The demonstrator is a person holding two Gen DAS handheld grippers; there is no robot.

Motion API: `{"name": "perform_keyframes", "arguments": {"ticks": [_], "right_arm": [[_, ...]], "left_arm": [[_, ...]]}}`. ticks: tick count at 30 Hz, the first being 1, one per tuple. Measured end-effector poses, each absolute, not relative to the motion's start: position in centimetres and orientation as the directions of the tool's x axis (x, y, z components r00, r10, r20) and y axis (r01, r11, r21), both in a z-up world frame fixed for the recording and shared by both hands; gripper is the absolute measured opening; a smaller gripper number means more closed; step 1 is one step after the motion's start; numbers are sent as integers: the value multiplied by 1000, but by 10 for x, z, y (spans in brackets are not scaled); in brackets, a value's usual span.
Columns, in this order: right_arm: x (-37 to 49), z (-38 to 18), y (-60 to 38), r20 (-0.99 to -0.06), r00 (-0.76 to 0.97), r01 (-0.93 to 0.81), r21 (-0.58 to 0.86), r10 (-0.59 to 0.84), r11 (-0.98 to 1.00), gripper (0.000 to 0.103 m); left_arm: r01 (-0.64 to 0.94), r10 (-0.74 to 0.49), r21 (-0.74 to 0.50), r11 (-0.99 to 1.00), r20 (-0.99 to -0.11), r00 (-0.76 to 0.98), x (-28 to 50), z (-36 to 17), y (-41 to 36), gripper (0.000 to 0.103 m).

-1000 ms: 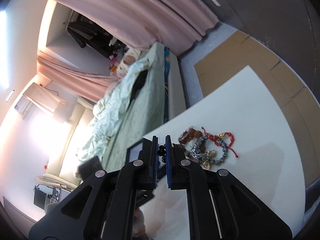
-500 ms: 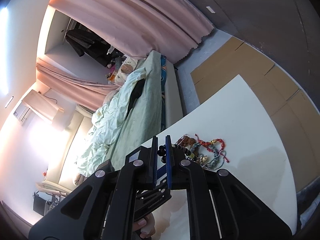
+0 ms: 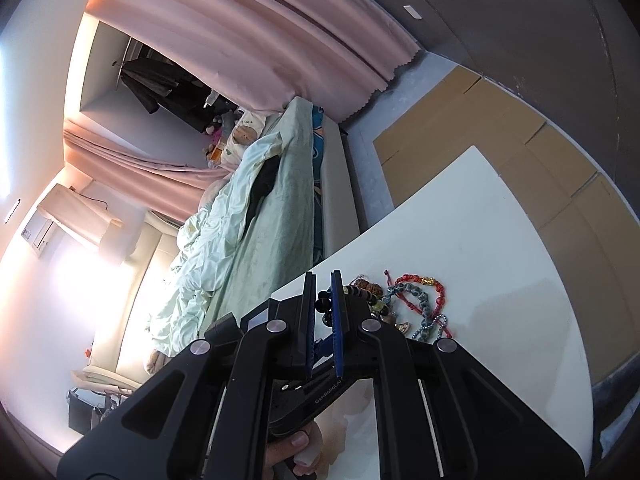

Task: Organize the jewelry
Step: 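Grasp the silver pendant from the pile with the left gripper, then lift the silver pendant with its chain and carry it over the box with the left gripper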

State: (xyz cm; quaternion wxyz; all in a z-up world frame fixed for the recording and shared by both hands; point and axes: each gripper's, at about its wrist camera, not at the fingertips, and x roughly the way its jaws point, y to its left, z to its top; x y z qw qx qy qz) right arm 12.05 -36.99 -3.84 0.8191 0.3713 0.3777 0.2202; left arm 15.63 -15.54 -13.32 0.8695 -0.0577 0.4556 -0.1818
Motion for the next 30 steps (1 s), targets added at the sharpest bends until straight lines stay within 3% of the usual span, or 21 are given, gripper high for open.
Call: {"name": "perform_keyframes", "arguments": {"ticks": [8, 30], "right_arm": [[123, -39, -365, -468, 609, -78, 768, 641, 635, 9], [100, -29, -352, -458, 611, -118, 753, 646, 647, 9]], "left_arm": [[243, -427, -351, 904, -758, 493, 158, -134, -146, 28], [256, -483, -426, 868, -599, 639, 107, -40, -93, 27]]}}
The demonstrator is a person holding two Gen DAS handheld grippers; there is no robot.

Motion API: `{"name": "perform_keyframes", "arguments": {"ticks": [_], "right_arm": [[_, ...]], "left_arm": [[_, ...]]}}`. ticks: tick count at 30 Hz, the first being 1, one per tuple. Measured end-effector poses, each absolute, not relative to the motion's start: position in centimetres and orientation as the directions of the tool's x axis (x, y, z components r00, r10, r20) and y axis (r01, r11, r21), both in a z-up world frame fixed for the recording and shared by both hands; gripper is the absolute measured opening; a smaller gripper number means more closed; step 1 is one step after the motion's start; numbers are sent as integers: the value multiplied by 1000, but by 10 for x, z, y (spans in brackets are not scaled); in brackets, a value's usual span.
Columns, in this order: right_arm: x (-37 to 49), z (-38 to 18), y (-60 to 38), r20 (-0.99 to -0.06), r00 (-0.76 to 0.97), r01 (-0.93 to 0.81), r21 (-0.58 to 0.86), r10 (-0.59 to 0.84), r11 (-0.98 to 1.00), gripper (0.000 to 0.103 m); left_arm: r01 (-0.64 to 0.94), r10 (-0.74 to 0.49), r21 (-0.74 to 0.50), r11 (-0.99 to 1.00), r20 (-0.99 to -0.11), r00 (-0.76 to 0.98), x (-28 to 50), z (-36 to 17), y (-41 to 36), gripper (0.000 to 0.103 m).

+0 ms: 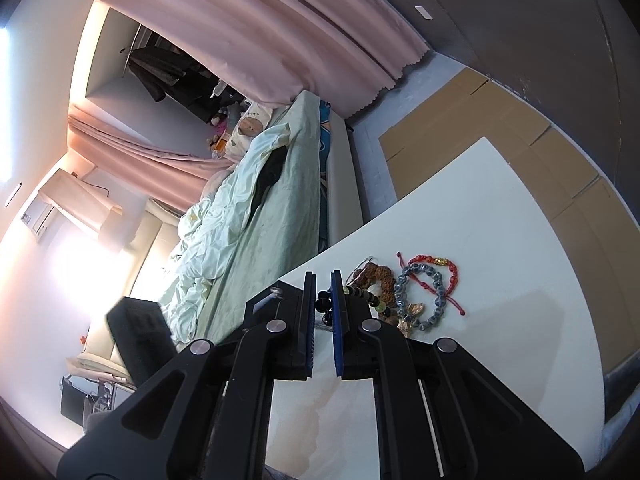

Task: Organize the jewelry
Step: 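Lift the silver pendant with its chain and carry it over the box with the left gripper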

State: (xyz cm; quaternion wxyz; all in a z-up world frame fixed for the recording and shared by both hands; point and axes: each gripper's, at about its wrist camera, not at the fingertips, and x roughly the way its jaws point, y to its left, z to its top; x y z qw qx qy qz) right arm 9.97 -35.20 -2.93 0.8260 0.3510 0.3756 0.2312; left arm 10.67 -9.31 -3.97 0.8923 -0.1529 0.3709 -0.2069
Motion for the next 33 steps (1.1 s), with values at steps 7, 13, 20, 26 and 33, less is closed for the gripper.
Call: {"name": "perform_keyframes", "arguments": {"ticks": [7, 13, 20, 26, 33], "right_arm": [[94, -23, -343, -440, 616, -143, 754, 654, 641, 9], [91, -19, -331, -419, 614, -172, 756, 669, 632, 9], [92, -18, -314, -403, 608, -197, 758, 684, 622, 8], [97, -20, -303, -397, 599, -210, 760, 695, 615, 8], [107, -21, -295, -382, 591, -216, 774, 711, 595, 8]], "left_arm": [[265, -474, -419, 868, -543, 693, 89, -4, -76, 26], [249, -457, -431, 867, -493, 741, 76, 23, -51, 26], [222, -430, -446, 867, -446, 785, 64, 45, -21, 26], [219, -421, -457, 862, -404, 812, 56, 64, -1, 26], [221, -398, -451, 865, -347, 849, 49, 112, 20, 26]]}}
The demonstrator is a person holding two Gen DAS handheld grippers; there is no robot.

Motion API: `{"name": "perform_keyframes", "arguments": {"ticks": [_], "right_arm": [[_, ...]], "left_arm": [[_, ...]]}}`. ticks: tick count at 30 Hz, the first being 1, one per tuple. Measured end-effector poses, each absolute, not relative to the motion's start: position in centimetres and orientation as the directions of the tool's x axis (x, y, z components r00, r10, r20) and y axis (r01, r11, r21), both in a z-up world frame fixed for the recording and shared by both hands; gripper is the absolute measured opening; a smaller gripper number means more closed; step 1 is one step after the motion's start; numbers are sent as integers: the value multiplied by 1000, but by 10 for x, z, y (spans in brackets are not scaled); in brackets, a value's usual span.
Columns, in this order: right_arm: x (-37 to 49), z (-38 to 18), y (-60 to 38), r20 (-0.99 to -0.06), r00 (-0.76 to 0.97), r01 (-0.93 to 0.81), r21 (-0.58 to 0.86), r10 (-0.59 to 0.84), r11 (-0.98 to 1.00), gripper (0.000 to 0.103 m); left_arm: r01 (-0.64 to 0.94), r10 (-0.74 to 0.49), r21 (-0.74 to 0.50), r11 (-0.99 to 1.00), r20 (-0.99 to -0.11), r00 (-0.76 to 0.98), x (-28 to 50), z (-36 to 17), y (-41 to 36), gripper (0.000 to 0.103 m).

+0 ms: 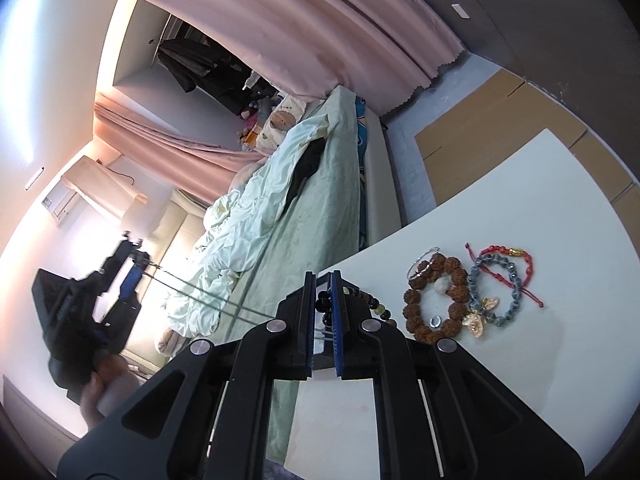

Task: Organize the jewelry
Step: 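Lift the silver pendant with its chain and carry it over the box with the left gripper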

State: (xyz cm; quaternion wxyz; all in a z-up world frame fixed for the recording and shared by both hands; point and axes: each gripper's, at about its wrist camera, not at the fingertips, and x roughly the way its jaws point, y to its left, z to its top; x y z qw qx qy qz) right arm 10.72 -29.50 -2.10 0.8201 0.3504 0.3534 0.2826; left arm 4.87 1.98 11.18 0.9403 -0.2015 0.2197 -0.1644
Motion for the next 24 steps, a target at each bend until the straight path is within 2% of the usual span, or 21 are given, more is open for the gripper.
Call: {"name": "perform_keyframes", "arguments": {"ticks": [14, 19, 24], "right_arm": [[115, -19, -290, -360, 563, -252, 782, 744, 570, 8], [118, -21, -284, -359, 548, -259, 786, 755, 562, 9], [118, -22, -279, -361, 534, -268, 785, 764, 558, 9]], "left_arm": [[212, -288, -270, 939, -280, 916, 47, 229, 24, 26], [194, -258, -238, 952, -275, 926, 49, 247, 26, 26], [173, -239, -233, 957, -294, 926, 57, 240, 30, 26]]}}
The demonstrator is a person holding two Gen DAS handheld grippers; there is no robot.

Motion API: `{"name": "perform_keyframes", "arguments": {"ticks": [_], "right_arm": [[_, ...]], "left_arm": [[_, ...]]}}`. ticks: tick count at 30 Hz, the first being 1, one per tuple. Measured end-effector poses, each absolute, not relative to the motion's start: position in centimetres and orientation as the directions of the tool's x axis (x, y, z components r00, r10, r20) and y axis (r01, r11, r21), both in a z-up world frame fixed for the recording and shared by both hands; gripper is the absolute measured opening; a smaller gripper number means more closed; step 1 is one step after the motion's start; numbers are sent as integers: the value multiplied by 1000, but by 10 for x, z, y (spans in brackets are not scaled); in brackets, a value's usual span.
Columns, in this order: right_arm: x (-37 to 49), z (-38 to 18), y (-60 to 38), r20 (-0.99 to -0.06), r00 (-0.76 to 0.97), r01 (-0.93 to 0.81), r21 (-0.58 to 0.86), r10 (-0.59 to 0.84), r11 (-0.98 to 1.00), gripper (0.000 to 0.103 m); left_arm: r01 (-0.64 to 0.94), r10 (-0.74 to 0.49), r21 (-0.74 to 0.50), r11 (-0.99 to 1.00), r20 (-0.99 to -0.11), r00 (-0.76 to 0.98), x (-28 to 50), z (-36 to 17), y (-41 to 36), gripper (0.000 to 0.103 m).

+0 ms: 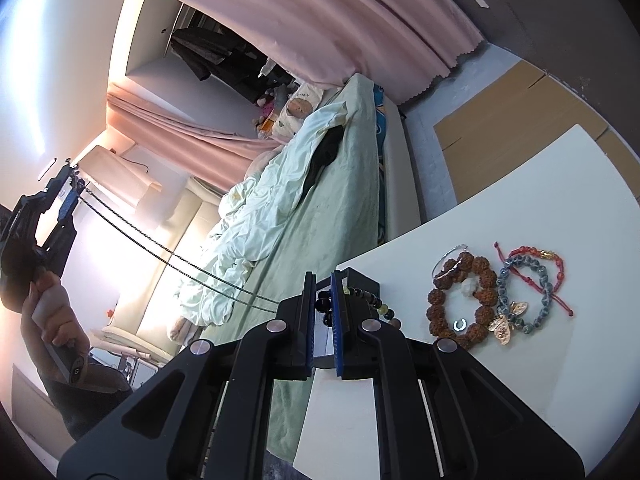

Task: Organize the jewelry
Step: 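Lift the silver pendant with its chain and carry it over the box with the left gripper, then release the silver pendant into the box with the left gripper while the right releases the dark bracelet there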

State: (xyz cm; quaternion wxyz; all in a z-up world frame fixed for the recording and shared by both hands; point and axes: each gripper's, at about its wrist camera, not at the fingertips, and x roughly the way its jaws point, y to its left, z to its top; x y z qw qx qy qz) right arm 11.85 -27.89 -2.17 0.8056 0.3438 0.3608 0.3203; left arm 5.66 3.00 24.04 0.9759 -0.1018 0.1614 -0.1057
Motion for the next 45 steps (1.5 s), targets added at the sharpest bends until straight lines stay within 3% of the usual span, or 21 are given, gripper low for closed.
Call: {"name": "perform_keyframes", "arguments": {"ticks": [10, 24, 32, 45], "right_arm": [[116, -20, -270, -374, 516, -281, 776, 771, 565, 9], [116, -21, -265, -383, 503, -285, 773, 775, 566, 9], [115, -20, -264, -378, 502, -294, 771, 777, 565, 9], [121, -25, -241, -372, 486, -317, 768, 791, 556, 9]], "left_arm": [[137, -218, -255, 957, -323, 921, 68, 216, 45, 26], [146, -220, -247, 958, -307, 926, 66, 230, 41, 26], [99, -226, -330, 939, -373, 900, 77, 175, 52, 26], [4, -268, -456, 890, -517, 813, 78, 41, 55, 27]]}}
